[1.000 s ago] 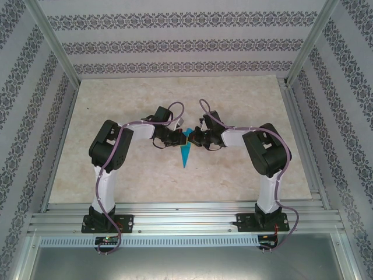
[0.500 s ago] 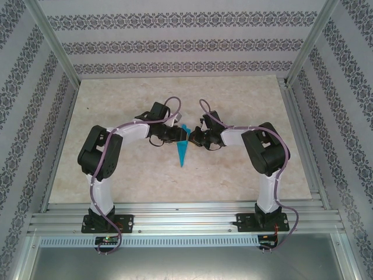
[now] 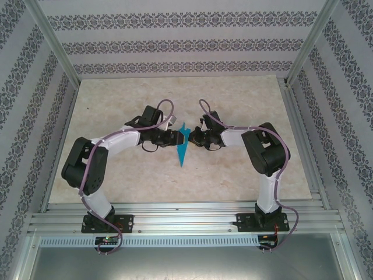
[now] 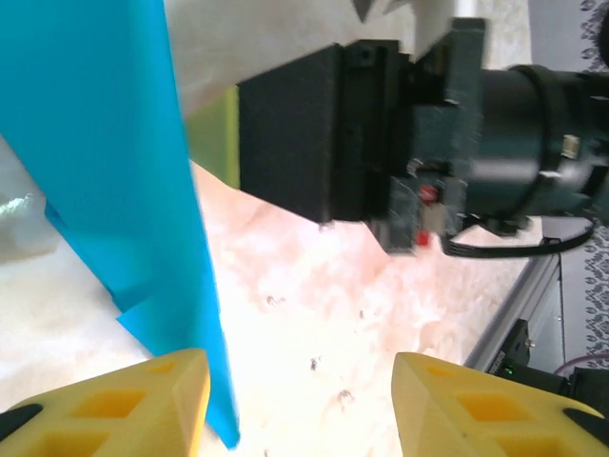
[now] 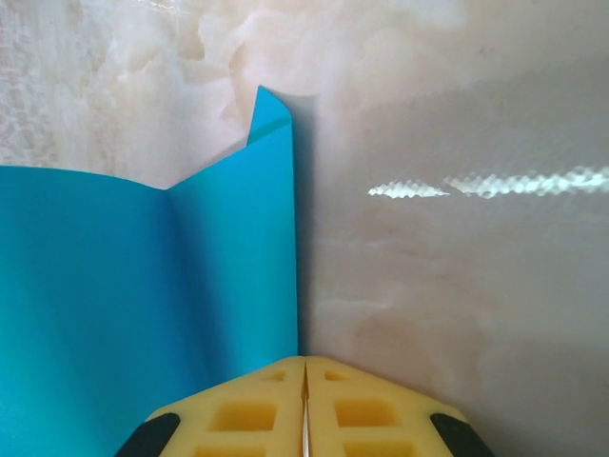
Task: Fold a paper plane with a square sheet of paper (fold left side to right side)
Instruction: Fold the wing for the fifth time at the center of the table.
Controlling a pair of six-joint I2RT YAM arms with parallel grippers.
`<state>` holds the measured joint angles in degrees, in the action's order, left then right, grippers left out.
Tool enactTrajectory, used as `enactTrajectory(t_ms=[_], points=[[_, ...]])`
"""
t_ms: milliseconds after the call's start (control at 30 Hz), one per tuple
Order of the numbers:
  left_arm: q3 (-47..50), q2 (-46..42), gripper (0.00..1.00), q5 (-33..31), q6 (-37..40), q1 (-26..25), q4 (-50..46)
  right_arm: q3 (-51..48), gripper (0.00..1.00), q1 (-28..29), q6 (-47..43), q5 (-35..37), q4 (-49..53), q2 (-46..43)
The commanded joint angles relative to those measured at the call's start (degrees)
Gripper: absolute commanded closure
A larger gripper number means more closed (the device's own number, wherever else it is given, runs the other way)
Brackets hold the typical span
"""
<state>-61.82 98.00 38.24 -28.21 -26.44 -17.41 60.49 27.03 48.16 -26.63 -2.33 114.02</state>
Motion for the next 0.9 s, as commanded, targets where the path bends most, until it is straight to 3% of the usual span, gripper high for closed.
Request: enactTrajectory(t_ms=[0,267,533,700,867], points=[[1.93,-5.78,0.44,-1.13,-1.18,-1.02,2.91,-0.76,0.91,0.57,0.26,1.67,0.58,-0.82],[3.24,-9.15,0.44,-5.99,0.74,-3.86,0.18,-0.79,0.91,0.66,0.18,2.32,1.10,-0.85],[1.38,-0.44,0.45,-15.07,0.42,-10.57,-0.03,-1.16,0.91,0.66,0.44,2.20,0.72,-1.03],[-0.66,3.54,0.46,-20.02,0.89,-11.18,-1.57,-1.29,0.91,0.79,0.39,2.02,0.59,-1.17],[-2.02,5.77,0.58,-20.84,1.83,-11.21,-2.00,-1.27,0.91,0.70,0.38,1.85,0.47,-1.08]])
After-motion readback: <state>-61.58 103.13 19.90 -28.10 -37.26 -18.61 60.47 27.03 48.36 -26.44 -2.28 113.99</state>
